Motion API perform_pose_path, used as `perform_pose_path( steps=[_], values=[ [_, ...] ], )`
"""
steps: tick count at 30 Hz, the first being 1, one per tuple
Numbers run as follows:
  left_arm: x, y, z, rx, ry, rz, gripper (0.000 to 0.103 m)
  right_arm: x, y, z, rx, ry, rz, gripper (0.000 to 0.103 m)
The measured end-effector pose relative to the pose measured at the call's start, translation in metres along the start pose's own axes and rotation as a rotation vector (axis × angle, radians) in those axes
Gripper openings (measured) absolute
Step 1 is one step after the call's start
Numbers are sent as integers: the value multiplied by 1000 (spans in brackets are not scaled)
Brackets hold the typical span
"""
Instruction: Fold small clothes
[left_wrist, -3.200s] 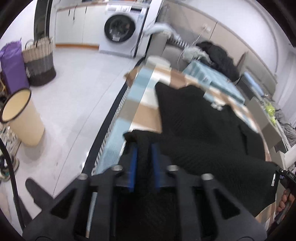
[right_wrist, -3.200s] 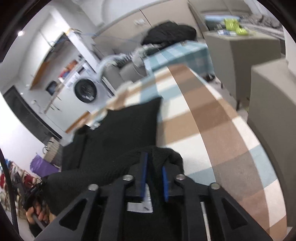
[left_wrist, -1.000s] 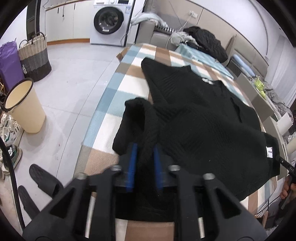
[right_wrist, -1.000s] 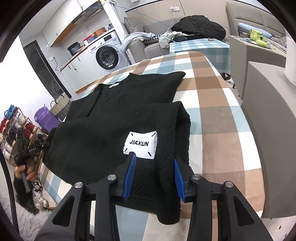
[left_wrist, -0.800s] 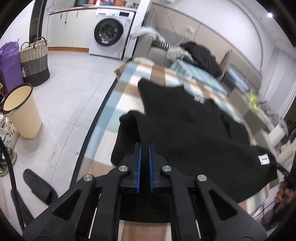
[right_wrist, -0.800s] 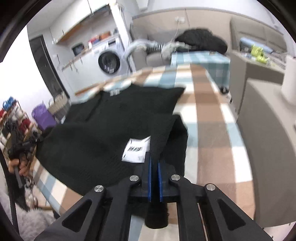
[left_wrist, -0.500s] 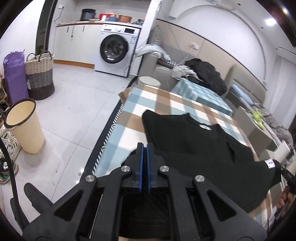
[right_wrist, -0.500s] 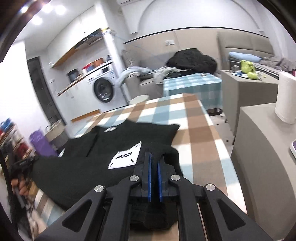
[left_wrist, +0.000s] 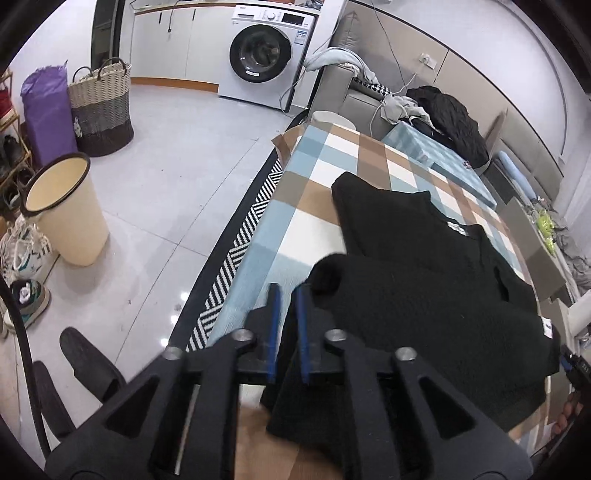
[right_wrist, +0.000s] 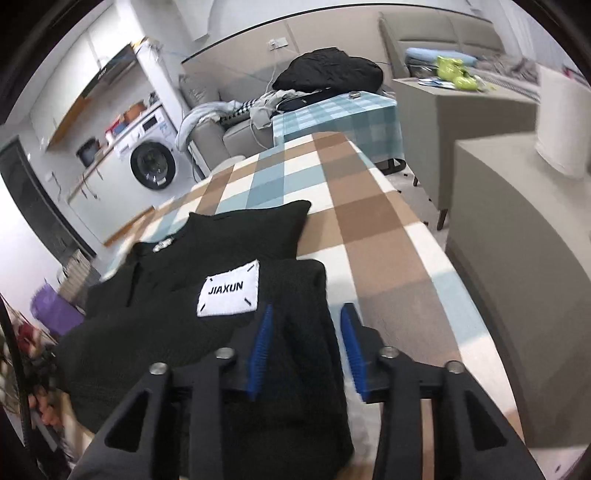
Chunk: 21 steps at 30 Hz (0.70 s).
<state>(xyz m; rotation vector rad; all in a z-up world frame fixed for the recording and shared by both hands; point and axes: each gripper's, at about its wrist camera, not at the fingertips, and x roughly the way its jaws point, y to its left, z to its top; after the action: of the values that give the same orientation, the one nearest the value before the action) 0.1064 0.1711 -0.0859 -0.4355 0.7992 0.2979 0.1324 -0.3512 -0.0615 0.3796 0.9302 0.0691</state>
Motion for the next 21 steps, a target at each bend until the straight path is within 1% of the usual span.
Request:
perform_pose_path(
  steps=[1, 2, 4, 6, 7, 11, 15, 18, 21],
  values=[
    [-8, 2, -6, -5, -5, 1, 26, -8, -4, -5, 17, 6, 28, 41],
    [-14, 3, -9, -14, -10, 1, 31, -14, -7, -11, 34, 14, 54, 41],
    [-29, 9, -18, -39, -15, -19, 50, -21, -14, -24, 93, 55, 151, 43],
    [-37, 11, -24, -54, 2, -48, 55, -23, -16, -35, 124, 88, 206, 44],
    [-39, 10, -28, -54, 11, -58, 55, -22, -17, -39, 130, 95, 225, 44],
    [-40, -1, -33, -18, 36, -54, 58, -7, -16, -49, 153, 148, 250, 46],
    [-41, -10, -41, 8, 52, -66, 59, 6, -16, -47, 155, 147, 212, 46],
    [-42, -14, -46, 22, 60, -57, 59, 11, -17, -42, 149, 124, 200, 46],
    [-41, -12, -49, 14, 70, -50, 59, 11, -14, -35, 99, 98, 201, 46]
  ],
)
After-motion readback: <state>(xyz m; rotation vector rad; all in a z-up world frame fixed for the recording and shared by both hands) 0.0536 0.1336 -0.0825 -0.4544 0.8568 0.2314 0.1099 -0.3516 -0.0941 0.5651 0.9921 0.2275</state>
